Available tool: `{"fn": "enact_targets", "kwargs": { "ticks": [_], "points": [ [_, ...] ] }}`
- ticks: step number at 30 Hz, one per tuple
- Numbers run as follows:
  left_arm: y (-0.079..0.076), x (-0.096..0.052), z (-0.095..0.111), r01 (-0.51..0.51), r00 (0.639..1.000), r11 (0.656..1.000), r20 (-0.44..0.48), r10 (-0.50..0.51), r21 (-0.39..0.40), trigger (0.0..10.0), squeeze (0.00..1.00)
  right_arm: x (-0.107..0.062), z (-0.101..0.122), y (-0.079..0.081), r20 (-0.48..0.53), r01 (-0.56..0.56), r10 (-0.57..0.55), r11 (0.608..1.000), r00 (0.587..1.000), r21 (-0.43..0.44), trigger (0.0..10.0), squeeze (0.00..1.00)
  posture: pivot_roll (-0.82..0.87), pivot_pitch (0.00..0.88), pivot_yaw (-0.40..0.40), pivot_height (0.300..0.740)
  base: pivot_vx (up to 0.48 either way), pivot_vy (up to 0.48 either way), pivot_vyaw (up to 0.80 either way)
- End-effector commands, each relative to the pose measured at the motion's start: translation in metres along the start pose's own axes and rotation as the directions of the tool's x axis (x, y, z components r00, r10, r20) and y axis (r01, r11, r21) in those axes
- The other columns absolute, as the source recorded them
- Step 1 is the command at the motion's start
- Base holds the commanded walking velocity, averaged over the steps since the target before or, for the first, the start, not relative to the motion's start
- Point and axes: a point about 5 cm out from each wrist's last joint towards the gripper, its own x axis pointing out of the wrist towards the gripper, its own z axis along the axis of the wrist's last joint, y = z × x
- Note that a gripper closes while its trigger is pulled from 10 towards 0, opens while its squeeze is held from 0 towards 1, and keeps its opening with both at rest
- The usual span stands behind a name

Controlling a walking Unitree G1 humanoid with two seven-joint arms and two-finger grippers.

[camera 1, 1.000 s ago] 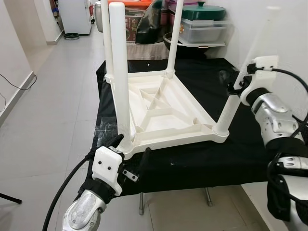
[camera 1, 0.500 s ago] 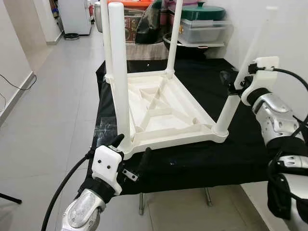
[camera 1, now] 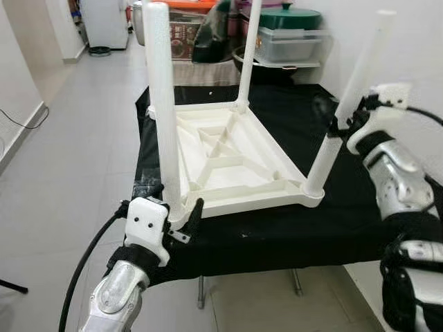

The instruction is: Building children table

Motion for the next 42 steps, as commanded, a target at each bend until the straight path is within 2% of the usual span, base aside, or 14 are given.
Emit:
{"fn": "enact_targets", "kwargs": {
  "ticks": [1, 3, 7, 9, 11, 12, 13, 14, 20, 23, 26, 29, 35, 42],
  "points": [
    [-0.003, -0.001, -0.011, 0.0, 0.998, 1.0, -0.061, 0.0, -0.003, 10.0, 0.0, -0.013, -0.011, 0.002, -0.012, -0.012, 0.012, 0.999, 1.0, 0.039, 10.0, 0.0, 0.12, 0.0, -0.06, 0.74, 0.0, 0.0, 0.0],
    [-0.003, -0.001, -0.011, 0.0, 0.998, 1.0, -0.061, 0.0, -0.003, 10.0, 0.0, -0.013, -0.011, 0.002, -0.012, -0.012, 0.012, 0.999, 1.0, 0.039, 10.0, 0.0, 0.12, 0.0, -0.06, 0.74, 0.0, 0.0, 0.0],
    [-0.005, 0.001, -0.017, 0.016, 0.996, 1.0, -0.087, -0.015, 0.011, 10.0, 0.0, -0.044, -0.038, 0.012, -0.084, -0.003, 0.007, 0.999, 0.996, 0.048, 10.0, 0.0, 0.1, 0.0, -0.041, 0.74, 0.0, 0.0, 0.0],
    [-0.005, 0.001, -0.017, 0.016, 0.996, 1.0, -0.087, -0.015, 0.011, 10.0, 0.0, -0.044, -0.038, 0.012, -0.084, -0.003, 0.007, 0.999, 0.996, 0.048, 10.0, 0.0, 0.1, 0.0, -0.041, 0.74, 0.0, 0.0, 0.0],
    [-0.006, 0.003, -0.017, 0.023, 0.996, 1.0, -0.085, -0.022, 0.016, 10.0, 0.0, -0.052, -0.049, 0.022, -0.114, -0.015, 0.022, 0.998, 0.993, 0.063, 10.0, 0.0, 0.09, 0.0, -0.041, 0.74, 0.0, 0.0, 0.0],
    [-0.005, 0.005, -0.017, 0.023, 0.997, 1.0, -0.08, -0.021, 0.019, 10.0, 0.0, -0.061, -0.06, 0.037, -0.143, -0.04, 0.053, 0.995, 0.988, 0.091, 10.0, 0.0, 0.08, 0.0, -0.042, 0.74, 0.274, 0.0, 0.0],
    [-0.005, 0.005, -0.017, 0.023, 0.997, 1.0, -0.08, -0.021, 0.019, 10.0, 0.0, -0.061, -0.06, 0.037, -0.143, -0.04, 0.053, 0.995, 0.988, 0.091, 10.0, 0.0, 0.08, 0.0, -0.042, 0.74, 0.274, 0.0, 0.0],
    [-0.004, 0.007, -0.016, 0.022, 0.997, 1.0, -0.073, -0.02, 0.018, 10.0, 0.0, -0.07, -0.069, 0.055, -0.158, -0.084, 0.107, 0.985, 0.982, 0.15, 10.0, 0.0, 0.08, 0.0, -0.041, 0.74, 0.337, 0.0, 0.0],
    [-0.009, 0.01, -0.015, 0.032, 0.998, 0.999, -0.062, -0.032, 0.002, 10.0, 0.0, -0.08, -0.08, 0.091, -0.192, -0.139, 0.182, 0.966, 0.964, 0.218, 10.0, 0.0, 0.08, 0.0, -0.039, 0.74, 0.402, 0.0, 0.26],
    [-0.011, 0.011, -0.015, 0.037, 0.997, 0.999, -0.061, -0.037, -0.002, 10.0, 0.0, -0.078, -0.08, 0.093, -0.206, -0.133, 0.175, 0.97, 0.963, 0.203, 10.0, 0.0, 0.08, 0.0, -0.038, 0.74, 0.435, 0.0, 0.0],
    [-0.015, 0.012, -0.014, 0.058, 0.997, 0.998, -0.058, -0.059, -0.003, 10.0, 0.0, -0.077, -0.073, 0.097, -0.148, -0.163, 0.209, 0.947, 0.967, 0.277, 10.0, 0.0, 0.08, 0.0, -0.039, 0.74, 0.436, 0.0, 0.27],
    [-0.018, 0.013, -0.016, 0.074, 0.995, 0.997, -0.064, -0.074, -0.005, 10.0, 0.0, -0.076, -0.074, 0.096, -0.181, -0.154, 0.2, 0.958, 0.963, 0.244, 10.0, 0.0, 0.08, 0.0, -0.039, 0.74, 0.409, 0.0, 0.27],
    [-0.036, 0.013, -0.019, 0.196, 0.976, 0.977, -0.076, -0.202, -0.078, 10.0, 0.0, -0.08, -0.071, 0.1, -0.189, -0.164, 0.219, 0.949, 0.957, 0.27, 10.0, 0.0, 0.08, 0.0, -0.041, 0.74, 0.0, -0.127, 0.0],
    [-0.043, 0.012, -0.019, 0.226, 0.97, 0.97, -0.076, -0.232, -0.085, 10.0, 0.0, -0.08, -0.069, 0.105, -0.189, -0.19, 0.249, 0.941, 0.95, 0.281, 10.0, 0.0, 0.07, 0.0, -0.041, 0.74, 0.0, -0.413, 0.0]
  ]
}}
